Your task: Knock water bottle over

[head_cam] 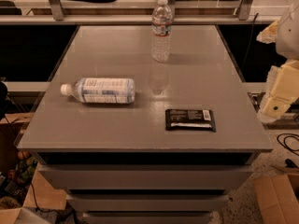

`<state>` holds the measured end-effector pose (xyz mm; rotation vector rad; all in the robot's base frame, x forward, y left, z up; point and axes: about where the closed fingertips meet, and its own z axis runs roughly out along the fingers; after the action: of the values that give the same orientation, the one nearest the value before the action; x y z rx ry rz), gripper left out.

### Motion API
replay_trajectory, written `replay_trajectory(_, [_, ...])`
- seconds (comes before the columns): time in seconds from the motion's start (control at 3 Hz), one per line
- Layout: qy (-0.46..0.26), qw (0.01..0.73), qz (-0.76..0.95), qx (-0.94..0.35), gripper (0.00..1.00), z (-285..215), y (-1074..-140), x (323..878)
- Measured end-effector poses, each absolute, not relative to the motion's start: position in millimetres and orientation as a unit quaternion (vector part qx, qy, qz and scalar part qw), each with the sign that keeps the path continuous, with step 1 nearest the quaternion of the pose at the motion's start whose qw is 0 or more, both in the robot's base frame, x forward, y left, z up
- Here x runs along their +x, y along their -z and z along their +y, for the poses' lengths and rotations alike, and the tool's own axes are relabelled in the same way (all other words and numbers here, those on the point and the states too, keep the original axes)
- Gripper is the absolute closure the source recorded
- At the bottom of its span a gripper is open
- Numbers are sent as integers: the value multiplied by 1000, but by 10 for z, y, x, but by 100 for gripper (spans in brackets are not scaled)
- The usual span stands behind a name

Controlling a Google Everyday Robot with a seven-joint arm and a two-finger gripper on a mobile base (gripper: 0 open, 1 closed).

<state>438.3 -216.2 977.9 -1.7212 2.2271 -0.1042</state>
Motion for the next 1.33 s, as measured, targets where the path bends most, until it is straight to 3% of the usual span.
replay_trajectory(0.67, [38, 182, 781, -596, 0, -2146, -9820, 4471])
replay_trajectory(1.33, [11, 252, 762, -597, 0, -1983, -9839, 5093])
